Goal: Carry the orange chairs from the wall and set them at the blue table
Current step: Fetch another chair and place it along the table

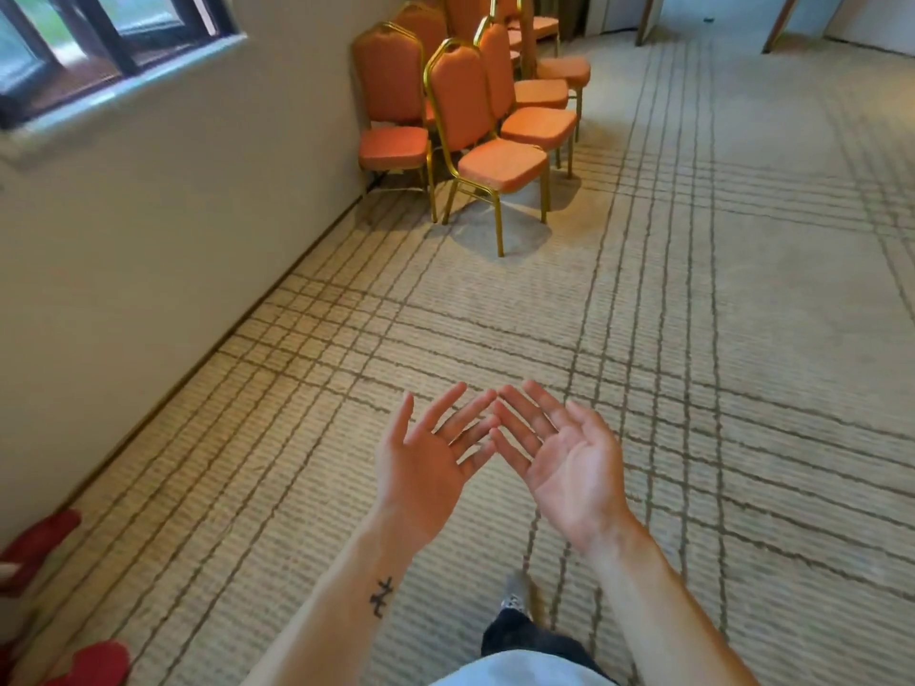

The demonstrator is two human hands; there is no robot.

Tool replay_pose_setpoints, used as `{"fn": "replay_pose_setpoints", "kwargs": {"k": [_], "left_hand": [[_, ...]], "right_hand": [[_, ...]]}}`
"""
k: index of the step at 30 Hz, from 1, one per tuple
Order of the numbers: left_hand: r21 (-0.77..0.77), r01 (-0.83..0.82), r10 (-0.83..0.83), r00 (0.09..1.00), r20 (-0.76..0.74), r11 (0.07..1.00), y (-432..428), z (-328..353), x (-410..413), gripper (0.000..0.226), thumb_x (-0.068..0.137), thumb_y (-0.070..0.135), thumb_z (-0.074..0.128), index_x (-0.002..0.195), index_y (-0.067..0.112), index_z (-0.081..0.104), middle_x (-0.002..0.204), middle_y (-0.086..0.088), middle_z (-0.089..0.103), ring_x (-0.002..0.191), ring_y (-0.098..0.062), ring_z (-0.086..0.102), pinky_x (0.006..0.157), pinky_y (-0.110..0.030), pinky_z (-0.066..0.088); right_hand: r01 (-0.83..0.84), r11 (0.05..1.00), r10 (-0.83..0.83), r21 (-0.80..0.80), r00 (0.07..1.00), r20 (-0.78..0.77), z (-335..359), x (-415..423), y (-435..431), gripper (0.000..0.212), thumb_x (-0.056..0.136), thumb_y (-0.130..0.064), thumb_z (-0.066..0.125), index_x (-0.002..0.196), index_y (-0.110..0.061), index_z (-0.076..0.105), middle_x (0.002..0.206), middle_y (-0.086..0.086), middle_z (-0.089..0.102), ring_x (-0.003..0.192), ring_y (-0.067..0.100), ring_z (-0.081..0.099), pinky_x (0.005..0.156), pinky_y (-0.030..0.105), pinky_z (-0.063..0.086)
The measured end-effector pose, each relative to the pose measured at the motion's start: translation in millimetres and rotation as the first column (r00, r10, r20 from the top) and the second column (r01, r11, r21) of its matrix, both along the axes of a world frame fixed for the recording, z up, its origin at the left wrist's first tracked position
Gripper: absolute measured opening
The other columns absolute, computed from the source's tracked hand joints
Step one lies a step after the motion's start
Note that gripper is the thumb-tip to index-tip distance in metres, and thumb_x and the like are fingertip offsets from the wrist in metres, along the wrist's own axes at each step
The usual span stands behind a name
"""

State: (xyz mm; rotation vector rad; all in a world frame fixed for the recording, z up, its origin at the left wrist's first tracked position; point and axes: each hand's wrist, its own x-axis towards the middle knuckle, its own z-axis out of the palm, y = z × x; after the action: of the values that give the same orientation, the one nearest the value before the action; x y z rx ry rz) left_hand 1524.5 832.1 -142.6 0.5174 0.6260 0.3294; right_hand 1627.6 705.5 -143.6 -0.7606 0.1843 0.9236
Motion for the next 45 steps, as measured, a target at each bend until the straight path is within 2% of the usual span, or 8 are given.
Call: {"fn": "replay_pose_setpoints", "kwargs": {"k": [5,8,12,18,24,29,38,45], "left_hand": [[0.054,-0.067,0.066,0.998,0.006,0.996,51,17,66,0.063,0.104,0.053,0.036,0.142,0.006,0.055,0.136,-0.022,0.064,0.128,-0.038,0.053,0.119,-0.054,0.033],[0.042,-0.087,0.087,0.996,-0.002,0.995,77,18,99,0.064,0.104,0.055,0.035,0.143,0.007,0.055,0.137,-0.021,0.064,0.128,-0.037,0.053,0.113,-0.052,0.039],[0.015,-0.093,0.094,0.995,-0.018,0.996,118,10,146,0.065,0.103,0.055,0.036,0.142,0.007,0.055,0.137,-0.022,0.064,0.125,-0.037,0.053,0.114,-0.051,0.036],[0.022,-0.074,0.074,0.997,-0.019,0.997,206,-9,219,0.065,0.104,0.055,0.034,0.144,0.008,0.054,0.138,-0.021,0.064,0.123,-0.035,0.055,0.116,-0.051,0.035],[-0.014,-0.034,0.034,0.997,0.066,0.999,320,-10,301,0.066,0.103,0.057,0.033,0.146,0.011,0.051,0.139,-0.020,0.063,0.126,-0.036,0.055,0.118,-0.053,0.032],[-0.004,-0.015,0.016,0.995,0.101,1.000,400,7,355,0.065,0.104,0.056,0.033,0.147,0.011,0.050,0.140,-0.020,0.062,0.127,-0.037,0.054,0.107,-0.048,0.040],[0.018,-0.062,0.061,0.995,0.080,0.998,503,1,446,0.064,0.104,0.058,0.032,0.146,0.012,0.051,0.140,-0.019,0.063,0.129,-0.035,0.056,0.114,-0.050,0.038],[0.054,-0.108,0.107,0.994,0.020,0.993,596,-7,551,0.063,0.104,0.055,0.033,0.145,0.010,0.052,0.138,-0.020,0.064,0.129,-0.034,0.056,0.117,-0.050,0.035]], "right_hand": [[-0.094,0.995,0.092,0.046,0.995,0.037,13,76,57,0.051,0.105,-0.036,0.039,0.145,-0.005,0.050,0.140,0.019,0.062,0.132,0.034,0.057,0.114,0.051,0.040],[-0.152,0.988,0.150,0.020,0.986,0.079,17,115,84,0.051,0.106,-0.038,0.038,0.145,-0.007,0.051,0.141,0.017,0.061,0.133,0.034,0.057,0.114,0.052,0.040],[-0.169,0.986,0.168,0.011,0.983,0.072,7,161,128,0.050,0.106,-0.037,0.038,0.144,-0.007,0.051,0.141,0.017,0.061,0.131,0.035,0.058,0.109,0.050,0.044],[-0.153,0.987,0.156,-0.039,0.985,0.077,-5,232,215,0.050,0.107,-0.036,0.035,0.143,-0.006,0.052,0.141,0.017,0.061,0.132,0.035,0.057,0.107,0.049,0.046],[-0.111,0.992,0.117,-0.068,0.989,0.095,3,311,317,0.050,0.107,-0.035,0.035,0.145,-0.007,0.050,0.140,0.016,0.062,0.132,0.034,0.058,0.113,0.054,0.042],[-0.084,0.995,0.090,-0.059,0.991,0.096,20,361,390,0.049,0.107,-0.034,0.034,0.144,-0.007,0.050,0.138,0.016,0.064,0.129,0.035,0.060,0.112,0.055,0.042],[-0.130,0.985,0.140,-0.110,0.986,0.091,11,449,497,0.047,0.108,-0.034,0.035,0.143,-0.008,0.053,0.138,0.016,0.064,0.128,0.035,0.061,0.110,0.053,0.044],[-0.191,0.975,0.199,-0.110,0.977,0.070,-12,563,603,0.048,0.108,-0.035,0.034,0.142,-0.008,0.054,0.138,0.017,0.063,0.128,0.035,0.061,0.107,0.052,0.046]]}}
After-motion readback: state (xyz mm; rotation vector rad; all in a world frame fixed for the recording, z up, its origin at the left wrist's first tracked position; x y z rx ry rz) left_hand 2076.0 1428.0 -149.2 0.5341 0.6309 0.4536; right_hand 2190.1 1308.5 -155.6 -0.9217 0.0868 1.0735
